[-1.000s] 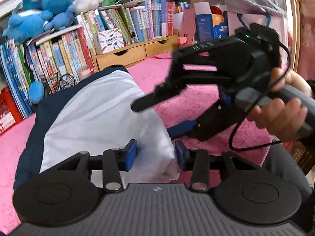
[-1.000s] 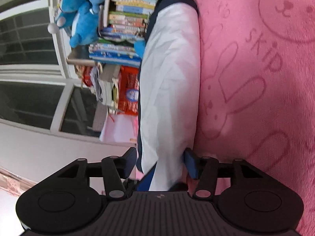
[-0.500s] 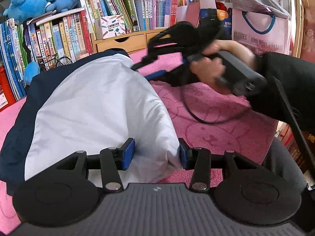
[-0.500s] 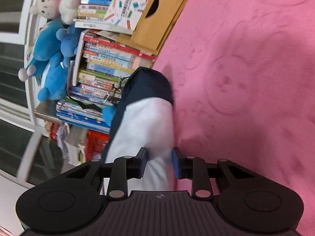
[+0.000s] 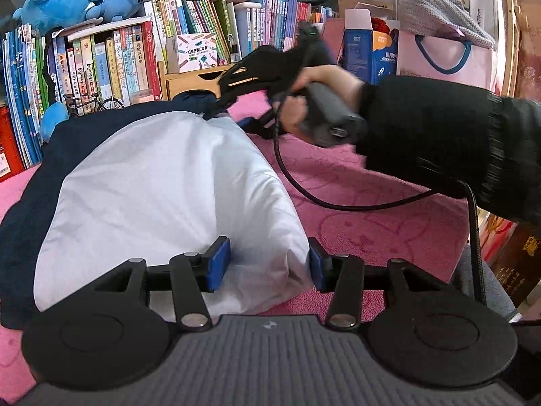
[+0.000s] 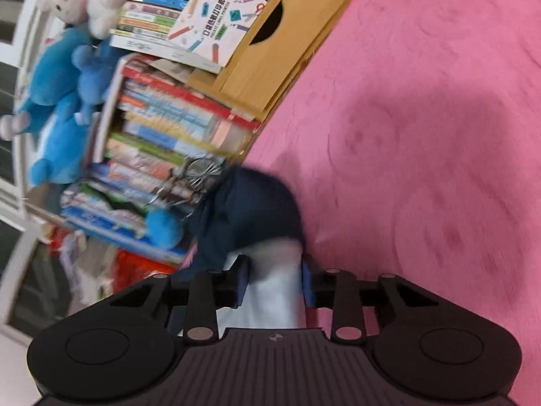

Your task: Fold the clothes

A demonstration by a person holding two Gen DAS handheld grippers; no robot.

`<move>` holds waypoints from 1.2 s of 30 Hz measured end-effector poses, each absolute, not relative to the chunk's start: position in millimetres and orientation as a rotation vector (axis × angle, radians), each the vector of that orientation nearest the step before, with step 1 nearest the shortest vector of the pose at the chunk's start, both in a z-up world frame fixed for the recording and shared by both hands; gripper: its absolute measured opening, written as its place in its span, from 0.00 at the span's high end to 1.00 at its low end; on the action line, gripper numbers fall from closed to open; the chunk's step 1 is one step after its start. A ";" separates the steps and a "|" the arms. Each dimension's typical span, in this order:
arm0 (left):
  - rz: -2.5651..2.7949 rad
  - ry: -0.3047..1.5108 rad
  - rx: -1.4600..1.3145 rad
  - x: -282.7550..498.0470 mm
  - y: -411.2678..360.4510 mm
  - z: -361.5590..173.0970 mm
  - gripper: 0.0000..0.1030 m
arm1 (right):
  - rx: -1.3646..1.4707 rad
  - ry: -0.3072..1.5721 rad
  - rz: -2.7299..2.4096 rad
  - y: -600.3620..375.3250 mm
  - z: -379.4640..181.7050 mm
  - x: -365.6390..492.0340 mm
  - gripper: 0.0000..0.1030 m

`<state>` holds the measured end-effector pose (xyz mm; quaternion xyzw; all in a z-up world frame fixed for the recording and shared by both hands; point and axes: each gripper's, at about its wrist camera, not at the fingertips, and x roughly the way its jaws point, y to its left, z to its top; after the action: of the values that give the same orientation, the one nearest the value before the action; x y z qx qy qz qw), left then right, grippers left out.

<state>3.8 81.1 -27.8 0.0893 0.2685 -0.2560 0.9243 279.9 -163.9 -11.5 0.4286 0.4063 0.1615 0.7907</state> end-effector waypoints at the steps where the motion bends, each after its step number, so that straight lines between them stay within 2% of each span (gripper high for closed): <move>1: -0.527 0.549 0.179 3.2 81.3 -27.7 0.54 | 0.911 0.871 0.335 -162.5 -12.9 287.7 0.71; 3: -0.527 0.546 0.177 2.3 81.5 -28.0 0.54 | 0.894 0.849 0.308 -160.6 -14.9 305.0 0.73; 5: -0.527 0.543 0.176 2.6 82.4 -28.5 0.54 | 0.919 0.850 0.288 -161.7 -21.3 322.9 0.84; 6: -0.527 0.542 0.174 2.7 82.9 -28.7 0.54 | 0.931 0.850 0.278 -162.3 -24.5 331.9 0.85; 11: -0.535 0.537 0.168 3.1 86.8 -29.6 0.53 | 0.943 0.795 0.191 -174.4 -28.4 353.2 0.88; 15: -0.539 0.530 0.167 3.1 88.1 -31.0 0.53 | 1.093 0.743 0.214 -209.8 -33.1 347.3 0.85; 25: -0.536 0.513 0.172 1.9 87.7 -32.8 0.51 | 0.348 0.760 0.602 -125.5 29.4 245.7 0.83; 28: -0.533 0.510 0.166 1.8 88.0 -32.9 0.51 | 0.243 0.765 0.543 -100.0 21.5 270.5 0.85; 29: -0.532 0.508 0.166 1.8 87.9 -33.0 0.51 | 0.248 0.764 0.520 -97.8 18.3 278.8 0.94; 31: -0.530 0.505 0.165 1.9 87.9 -33.0 0.50 | 0.260 0.761 0.473 -93.3 12.1 295.4 1.00; 34: -0.518 0.503 0.173 0.4 88.4 -29.9 0.50 | 0.277 0.756 0.402 -86.5 2.7 320.3 0.99; 35: -0.510 0.501 0.181 -1.3 88.4 -27.9 0.50 | 0.283 0.755 0.378 -84.2 -0.4 328.6 0.91; 36: -0.503 0.499 0.189 -3.1 88.4 -25.8 0.50 | 0.281 0.746 0.362 -82.1 -2.0 333.3 0.88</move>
<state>-3.1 88.4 -25.8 0.0923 0.2439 -0.2457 0.9336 333.3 -82.1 -2.0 0.1362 0.3612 0.1751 0.9057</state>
